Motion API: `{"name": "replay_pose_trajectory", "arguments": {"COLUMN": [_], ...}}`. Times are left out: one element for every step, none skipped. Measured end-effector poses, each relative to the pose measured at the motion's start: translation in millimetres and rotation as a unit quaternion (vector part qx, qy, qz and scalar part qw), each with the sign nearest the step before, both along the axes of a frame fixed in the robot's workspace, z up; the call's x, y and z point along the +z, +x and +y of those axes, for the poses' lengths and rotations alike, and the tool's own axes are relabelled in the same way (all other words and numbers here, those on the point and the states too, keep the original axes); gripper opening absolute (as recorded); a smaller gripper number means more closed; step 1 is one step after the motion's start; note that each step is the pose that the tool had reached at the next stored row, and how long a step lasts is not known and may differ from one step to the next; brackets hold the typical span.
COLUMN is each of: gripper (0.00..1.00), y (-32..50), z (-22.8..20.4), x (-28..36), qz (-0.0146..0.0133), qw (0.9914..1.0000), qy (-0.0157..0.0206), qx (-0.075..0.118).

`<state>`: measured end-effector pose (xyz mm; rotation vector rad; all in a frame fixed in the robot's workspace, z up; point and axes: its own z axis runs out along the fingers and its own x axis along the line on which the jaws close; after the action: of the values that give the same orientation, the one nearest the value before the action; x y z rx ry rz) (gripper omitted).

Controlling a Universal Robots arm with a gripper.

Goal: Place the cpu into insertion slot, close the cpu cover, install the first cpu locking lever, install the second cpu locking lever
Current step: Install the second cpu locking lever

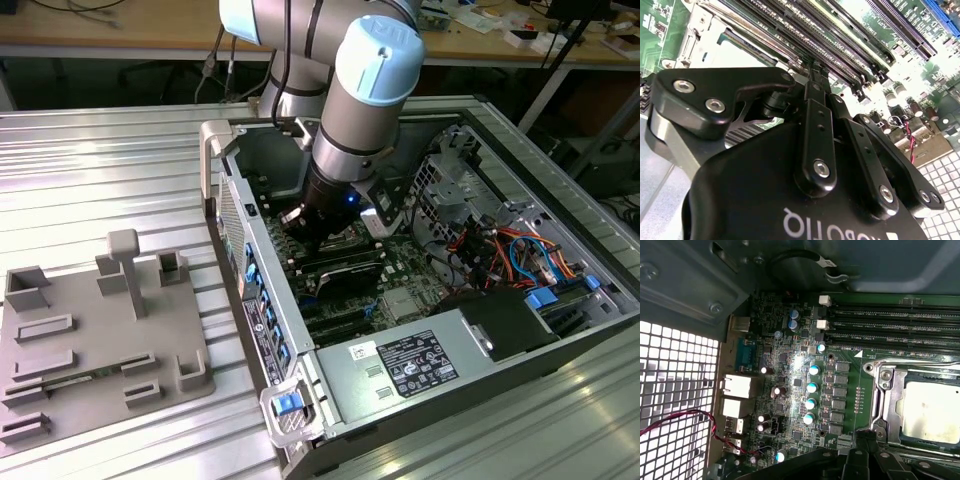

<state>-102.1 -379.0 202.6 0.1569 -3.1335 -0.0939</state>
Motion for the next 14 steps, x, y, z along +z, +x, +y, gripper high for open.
{"name": "replay_pose_trajectory", "arguments": {"gripper": [0.11,0.11,0.11,0.11,0.11,0.11,0.11,0.11,0.11,0.11,0.11,0.11,0.11,0.11], "y": [0.0,0.0,0.0,0.0,0.0,0.0,0.0,0.0,0.1,0.1,0.0,0.0,0.1,0.1], "z": [0.0,0.0,-0.1,-0.3,-0.6,-0.8,-0.9,-0.9,-0.9,-0.9,-1.0,-0.9,-0.9,-0.9], "x": [-0.1,-0.2,-0.3,-0.4,-0.4,-0.3,-0.1,0.2,1.2,2.2,4.2,4.5,4.4,4.4], "qz": [0.0000,-0.0001,-0.0002,-0.0002,-0.0002,-0.0002,-0.0002,-0.0002,-0.0003,-0.0002,-0.0001,0.0000,-0.0001,-0.0002], "qw": [1.00000,1.00000,1.00000,1.00000,1.00000,1.00000,1.00000,1.00000,1.00000,1.00000,1.00000,1.00000,1.00000,1.00000], "qy": [0.0000,0.0001,0.0002,0.0004,0.0004,0.0003,0.0002,0.0002,0.0004,0.0003,0.0000,0.0001,0.0002,0.0002], "qx": [0.000,0.000,0.000,0.000,0.000,0.000,0.000,0.000,0.000,0.000,0.000,0.000,0.000,0.000]}}
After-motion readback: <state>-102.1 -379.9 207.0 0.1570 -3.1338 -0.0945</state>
